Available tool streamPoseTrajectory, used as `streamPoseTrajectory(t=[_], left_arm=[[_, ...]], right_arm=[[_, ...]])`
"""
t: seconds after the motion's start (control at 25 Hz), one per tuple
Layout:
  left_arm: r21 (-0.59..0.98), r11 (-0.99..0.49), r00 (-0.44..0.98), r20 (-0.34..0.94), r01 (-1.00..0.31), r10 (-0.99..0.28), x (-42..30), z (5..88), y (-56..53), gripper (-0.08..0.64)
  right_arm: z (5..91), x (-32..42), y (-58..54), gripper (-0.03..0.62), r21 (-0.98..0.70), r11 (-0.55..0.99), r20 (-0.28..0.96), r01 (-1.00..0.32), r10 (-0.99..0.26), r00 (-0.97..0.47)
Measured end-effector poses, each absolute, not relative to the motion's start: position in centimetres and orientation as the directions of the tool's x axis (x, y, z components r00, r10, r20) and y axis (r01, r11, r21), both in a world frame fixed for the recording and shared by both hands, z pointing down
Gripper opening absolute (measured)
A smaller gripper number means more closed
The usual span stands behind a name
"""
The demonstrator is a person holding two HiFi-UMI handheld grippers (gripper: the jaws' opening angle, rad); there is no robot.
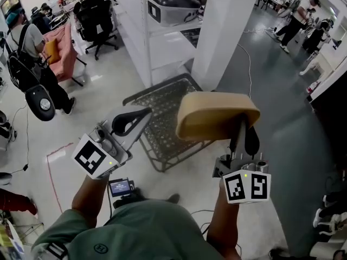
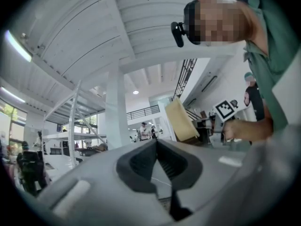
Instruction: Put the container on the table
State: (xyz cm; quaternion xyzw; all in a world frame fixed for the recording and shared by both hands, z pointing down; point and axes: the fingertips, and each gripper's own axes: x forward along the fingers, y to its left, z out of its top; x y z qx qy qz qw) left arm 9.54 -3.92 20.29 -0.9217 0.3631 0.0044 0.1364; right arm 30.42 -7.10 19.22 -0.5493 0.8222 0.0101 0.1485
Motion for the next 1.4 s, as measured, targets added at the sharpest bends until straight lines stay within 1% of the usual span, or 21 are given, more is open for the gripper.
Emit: streamPoseTrajectory(t=[0.32,0.52,0.84,1.16,1.4], left_arm=[[-0.258,-0.680,0.719,-0.100,-0.687,-0.688,11.3,21.1,-5.1,0.003],[-0.246,-0.699,0.734,-0.098,-0.672,-0.672,10.0,21.5,-7.8,0.003],[-0.222,-0.766,0.798,-0.145,-0.603,-0.586,5.8,20.7,-12.7,0.003],[-0.208,-0.820,0.845,-0.184,-0.533,-0.502,0.1,20.1,-17.8,0.003],[-0.191,-0.854,0.869,-0.218,-0.484,-0.444,-1.2,19.9,-19.5,0.003]], right_arm=[[20.3,32.1,-9.2,0.008,-0.162,0.422,-0.263,-0.892,-0.890,-0.373],[20.6,31.2,-11.1,0.008,-0.160,0.393,-0.252,-0.906,-0.903,-0.347],[19.1,26.9,-13.5,0.008,-0.111,0.300,-0.241,-0.947,-0.933,-0.267],[17.7,21.4,-15.9,0.008,-0.064,0.196,-0.241,-0.979,-0.955,-0.175],[17.2,20.8,-15.9,0.008,-0.040,0.110,-0.236,-0.993,-0.967,-0.098]])
